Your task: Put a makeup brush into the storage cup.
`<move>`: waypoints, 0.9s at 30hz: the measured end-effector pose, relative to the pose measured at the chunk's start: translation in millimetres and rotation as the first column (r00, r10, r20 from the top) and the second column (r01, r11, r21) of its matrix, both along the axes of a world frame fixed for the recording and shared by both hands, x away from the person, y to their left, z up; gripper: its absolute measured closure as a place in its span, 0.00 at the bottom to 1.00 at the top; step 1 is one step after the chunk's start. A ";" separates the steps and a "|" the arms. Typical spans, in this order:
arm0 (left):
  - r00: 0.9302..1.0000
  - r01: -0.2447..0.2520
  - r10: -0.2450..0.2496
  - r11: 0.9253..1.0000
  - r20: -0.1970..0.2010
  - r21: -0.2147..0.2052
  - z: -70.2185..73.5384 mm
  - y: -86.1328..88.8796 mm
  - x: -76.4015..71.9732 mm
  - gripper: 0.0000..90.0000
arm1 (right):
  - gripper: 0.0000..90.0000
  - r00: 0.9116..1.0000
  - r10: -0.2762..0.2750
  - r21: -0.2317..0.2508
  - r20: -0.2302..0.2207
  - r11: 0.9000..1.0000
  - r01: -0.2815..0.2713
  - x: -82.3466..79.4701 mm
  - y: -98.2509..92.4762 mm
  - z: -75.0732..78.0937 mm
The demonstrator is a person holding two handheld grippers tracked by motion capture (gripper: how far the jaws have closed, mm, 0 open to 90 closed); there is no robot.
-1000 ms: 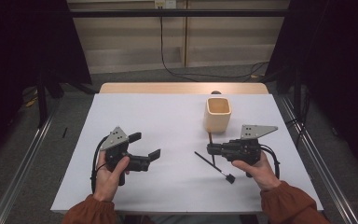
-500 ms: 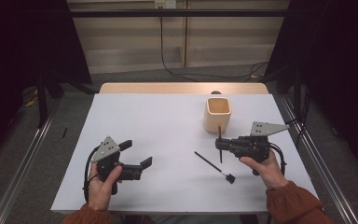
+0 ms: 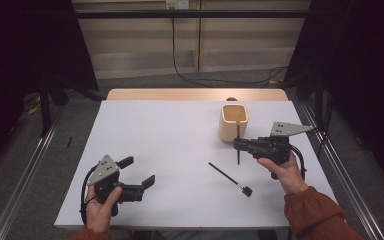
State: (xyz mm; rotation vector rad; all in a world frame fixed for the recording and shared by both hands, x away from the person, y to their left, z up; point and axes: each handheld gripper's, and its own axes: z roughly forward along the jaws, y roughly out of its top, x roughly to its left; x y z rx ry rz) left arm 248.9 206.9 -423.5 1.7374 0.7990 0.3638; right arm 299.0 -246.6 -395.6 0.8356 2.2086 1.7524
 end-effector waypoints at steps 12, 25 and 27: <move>1.000 0.018 -0.018 0.999 0.012 0.027 -9.1 -0.4 -1.6 0.02 | 0.93 0.998 -0.033 0.014 0.049 0.999 0.033 20.5 2.4 30.0; 1.000 -0.002 0.002 1.000 0.022 0.014 -7.5 4.5 -1.0 0.02 | 0.93 0.994 -0.091 0.008 0.066 0.996 0.091 44.9 -2.2 44.6; 1.000 -0.001 0.001 1.000 0.023 0.016 -7.3 5.6 -0.9 0.02 | 0.93 0.992 -0.103 0.010 0.070 0.995 0.103 49.7 -3.2 46.7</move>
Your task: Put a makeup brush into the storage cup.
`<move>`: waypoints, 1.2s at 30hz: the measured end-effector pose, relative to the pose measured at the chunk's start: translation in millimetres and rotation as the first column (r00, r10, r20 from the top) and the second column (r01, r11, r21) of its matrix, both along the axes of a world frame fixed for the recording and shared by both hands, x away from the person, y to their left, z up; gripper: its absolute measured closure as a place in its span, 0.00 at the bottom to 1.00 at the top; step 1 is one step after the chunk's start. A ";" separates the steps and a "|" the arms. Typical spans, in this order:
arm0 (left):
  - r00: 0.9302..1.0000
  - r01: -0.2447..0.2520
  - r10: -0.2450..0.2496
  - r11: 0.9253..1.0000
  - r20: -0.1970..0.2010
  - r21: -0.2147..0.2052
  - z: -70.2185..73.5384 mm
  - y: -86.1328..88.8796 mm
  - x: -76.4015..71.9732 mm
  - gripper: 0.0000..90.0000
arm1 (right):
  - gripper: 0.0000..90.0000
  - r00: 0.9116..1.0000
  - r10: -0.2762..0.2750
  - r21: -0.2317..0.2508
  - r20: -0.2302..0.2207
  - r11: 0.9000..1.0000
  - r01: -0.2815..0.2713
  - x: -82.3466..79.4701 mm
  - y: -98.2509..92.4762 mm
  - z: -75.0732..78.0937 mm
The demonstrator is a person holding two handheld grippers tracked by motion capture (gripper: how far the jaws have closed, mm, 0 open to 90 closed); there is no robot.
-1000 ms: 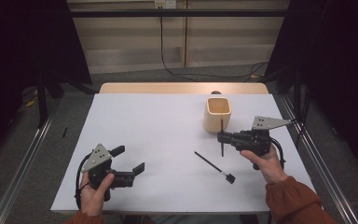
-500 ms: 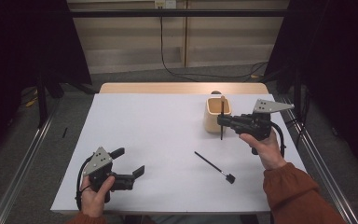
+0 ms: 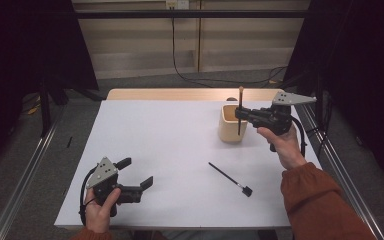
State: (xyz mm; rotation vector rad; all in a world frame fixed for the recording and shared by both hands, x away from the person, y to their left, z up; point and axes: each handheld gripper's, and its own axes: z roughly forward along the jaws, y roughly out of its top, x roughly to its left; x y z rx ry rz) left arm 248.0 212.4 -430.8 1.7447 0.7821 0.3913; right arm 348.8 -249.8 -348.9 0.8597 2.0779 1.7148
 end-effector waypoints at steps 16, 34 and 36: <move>0.999 -0.029 0.029 1.000 0.016 -0.001 1.1 1.1 -1.0 0.02 | 0.93 0.998 -0.061 -0.016 0.010 0.998 0.061 38.0 -0.6 12.6; 1.000 -0.013 0.013 1.000 0.007 -0.002 0.9 -0.5 -2.9 0.02 | 0.93 0.991 -0.131 -0.025 0.001 0.991 0.131 73.1 -4.7 6.6; 1.000 -0.012 0.012 1.000 0.008 -0.002 0.8 -0.4 -2.9 0.02 | 0.93 0.991 -0.137 -0.024 -0.008 0.990 0.137 75.1 -5.5 3.5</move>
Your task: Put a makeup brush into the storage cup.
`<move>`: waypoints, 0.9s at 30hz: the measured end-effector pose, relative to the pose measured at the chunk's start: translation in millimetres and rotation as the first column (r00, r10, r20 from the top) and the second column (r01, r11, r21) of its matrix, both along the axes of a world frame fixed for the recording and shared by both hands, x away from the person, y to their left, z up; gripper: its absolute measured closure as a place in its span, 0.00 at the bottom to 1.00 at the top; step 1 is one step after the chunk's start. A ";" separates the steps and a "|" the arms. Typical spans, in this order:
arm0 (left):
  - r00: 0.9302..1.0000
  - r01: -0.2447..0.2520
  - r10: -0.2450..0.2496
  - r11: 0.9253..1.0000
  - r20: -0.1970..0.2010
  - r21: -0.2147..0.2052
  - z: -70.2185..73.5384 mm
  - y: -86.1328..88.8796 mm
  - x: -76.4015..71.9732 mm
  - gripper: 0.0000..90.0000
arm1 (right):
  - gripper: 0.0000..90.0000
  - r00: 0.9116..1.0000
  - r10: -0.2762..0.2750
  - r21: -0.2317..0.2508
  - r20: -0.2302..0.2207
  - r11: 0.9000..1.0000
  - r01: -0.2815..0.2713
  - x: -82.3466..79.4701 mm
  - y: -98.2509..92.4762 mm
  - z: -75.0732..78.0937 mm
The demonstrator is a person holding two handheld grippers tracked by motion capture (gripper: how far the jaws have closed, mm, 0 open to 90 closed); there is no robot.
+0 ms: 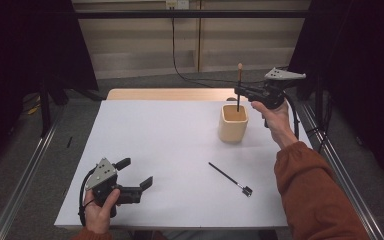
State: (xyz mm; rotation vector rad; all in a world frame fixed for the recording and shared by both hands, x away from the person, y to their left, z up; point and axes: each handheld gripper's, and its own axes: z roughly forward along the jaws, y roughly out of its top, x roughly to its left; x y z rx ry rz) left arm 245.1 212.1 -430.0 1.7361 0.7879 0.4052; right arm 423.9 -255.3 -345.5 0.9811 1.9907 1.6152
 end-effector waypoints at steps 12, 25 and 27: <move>1.000 -0.011 0.011 1.000 0.001 0.007 0.2 0.2 -0.8 0.02 | 0.93 0.999 -0.003 -0.007 -0.033 1.000 0.003 5.2 1.2 -17.7; 1.000 -0.003 0.003 1.000 -0.005 0.016 0.2 1.8 1.4 0.02 | 0.93 0.998 -0.008 -0.013 -0.067 1.000 0.008 0.7 -0.9 -40.9; 1.000 -0.004 0.004 1.000 -0.006 0.018 0.4 1.5 0.9 0.02 | 0.93 0.998 -0.006 -0.014 -0.069 1.000 0.005 -0.1 -0.4 -43.3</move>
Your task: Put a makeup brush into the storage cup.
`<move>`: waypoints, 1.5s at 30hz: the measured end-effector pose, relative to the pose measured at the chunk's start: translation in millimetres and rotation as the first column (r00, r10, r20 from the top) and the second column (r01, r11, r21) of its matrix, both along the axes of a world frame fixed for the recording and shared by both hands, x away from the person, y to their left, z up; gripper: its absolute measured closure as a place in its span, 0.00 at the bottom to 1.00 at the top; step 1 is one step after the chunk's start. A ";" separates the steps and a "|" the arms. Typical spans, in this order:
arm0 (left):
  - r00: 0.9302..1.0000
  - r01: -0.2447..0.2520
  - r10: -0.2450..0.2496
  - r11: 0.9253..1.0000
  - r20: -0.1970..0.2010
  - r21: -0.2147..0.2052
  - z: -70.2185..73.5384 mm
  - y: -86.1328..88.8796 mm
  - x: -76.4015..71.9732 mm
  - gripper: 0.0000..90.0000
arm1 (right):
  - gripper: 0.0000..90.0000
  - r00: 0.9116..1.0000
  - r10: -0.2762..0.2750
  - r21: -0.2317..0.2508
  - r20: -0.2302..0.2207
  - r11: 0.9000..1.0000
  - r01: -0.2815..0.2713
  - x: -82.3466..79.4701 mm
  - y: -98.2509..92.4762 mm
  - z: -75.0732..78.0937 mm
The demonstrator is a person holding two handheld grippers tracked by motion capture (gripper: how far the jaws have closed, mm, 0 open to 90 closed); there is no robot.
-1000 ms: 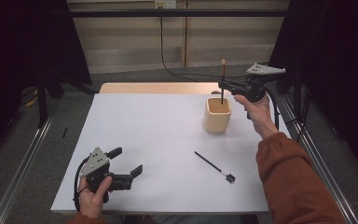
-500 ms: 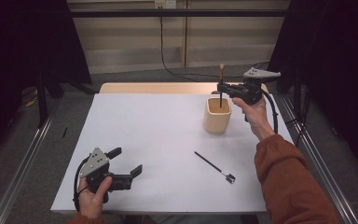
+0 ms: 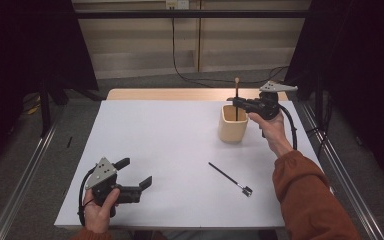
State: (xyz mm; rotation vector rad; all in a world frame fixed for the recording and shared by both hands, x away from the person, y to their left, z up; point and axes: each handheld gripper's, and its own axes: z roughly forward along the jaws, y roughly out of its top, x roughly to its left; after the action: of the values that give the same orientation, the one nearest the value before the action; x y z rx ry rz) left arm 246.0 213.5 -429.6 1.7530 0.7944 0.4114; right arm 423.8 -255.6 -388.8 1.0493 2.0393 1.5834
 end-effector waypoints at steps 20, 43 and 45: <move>1.000 0.012 -0.012 1.000 0.003 -0.002 0.8 -2.2 2.3 0.02 | 0.93 0.999 0.017 0.005 -0.040 1.000 -0.016 -3.8 0.2 -22.6; 1.000 0.009 -0.009 1.000 0.008 -0.007 -0.1 0.4 2.8 0.02 | 0.69 0.998 0.017 0.024 -0.057 1.000 -0.016 -5.2 0.4 -25.1; 1.000 0.013 -0.013 1.000 0.006 -0.008 -0.3 0.4 2.9 0.02 | 0.63 0.998 0.022 0.022 -0.054 1.000 -0.021 -6.2 0.2 -24.9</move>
State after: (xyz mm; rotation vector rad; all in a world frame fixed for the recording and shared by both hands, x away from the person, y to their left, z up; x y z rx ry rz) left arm 248.9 213.9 -429.9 1.7477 0.7788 0.4039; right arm 417.6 -255.4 -413.7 1.0923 2.0799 1.6079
